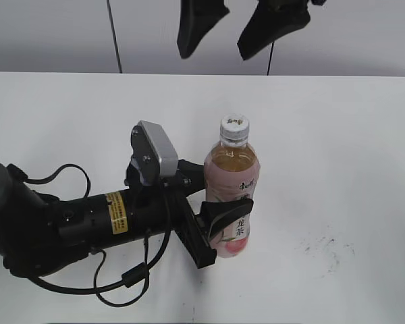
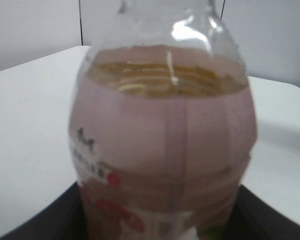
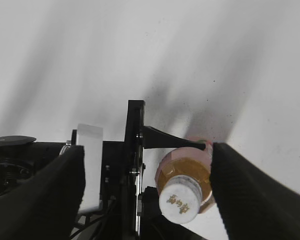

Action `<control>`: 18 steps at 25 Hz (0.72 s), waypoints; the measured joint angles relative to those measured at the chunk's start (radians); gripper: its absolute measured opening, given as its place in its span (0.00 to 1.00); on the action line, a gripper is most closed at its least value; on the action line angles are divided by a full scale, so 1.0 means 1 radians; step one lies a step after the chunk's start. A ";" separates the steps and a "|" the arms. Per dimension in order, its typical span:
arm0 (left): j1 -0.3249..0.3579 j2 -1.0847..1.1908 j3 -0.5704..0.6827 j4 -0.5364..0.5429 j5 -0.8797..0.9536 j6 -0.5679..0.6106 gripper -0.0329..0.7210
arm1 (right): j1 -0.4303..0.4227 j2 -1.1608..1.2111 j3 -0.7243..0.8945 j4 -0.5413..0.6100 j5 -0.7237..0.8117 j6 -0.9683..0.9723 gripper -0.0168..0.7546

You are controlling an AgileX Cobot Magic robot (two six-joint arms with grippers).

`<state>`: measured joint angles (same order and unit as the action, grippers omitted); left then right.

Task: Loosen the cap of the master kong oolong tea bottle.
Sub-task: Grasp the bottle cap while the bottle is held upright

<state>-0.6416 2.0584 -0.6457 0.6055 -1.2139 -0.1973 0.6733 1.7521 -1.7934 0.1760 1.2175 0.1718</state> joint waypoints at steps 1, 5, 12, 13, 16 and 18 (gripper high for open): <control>0.000 0.000 0.000 0.000 0.000 0.000 0.56 | 0.000 0.000 0.017 -0.003 0.000 0.010 0.78; 0.000 0.000 0.000 0.000 0.000 0.000 0.56 | 0.000 0.000 0.127 -0.006 0.000 0.025 0.75; 0.000 0.000 0.000 0.000 0.000 0.000 0.56 | 0.000 0.000 0.221 -0.006 0.003 0.027 0.72; 0.000 0.000 0.000 0.000 0.000 0.000 0.56 | 0.000 0.000 0.221 -0.006 0.003 0.027 0.69; 0.000 0.000 0.000 0.000 0.000 0.000 0.56 | 0.000 0.000 0.221 -0.006 0.003 0.021 0.51; -0.001 0.000 0.000 0.000 0.000 0.000 0.56 | 0.000 0.000 0.221 -0.002 0.003 -0.008 0.37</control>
<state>-0.6426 2.0584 -0.6457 0.6055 -1.2139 -0.1973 0.6733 1.7521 -1.5721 0.1743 1.2205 0.1641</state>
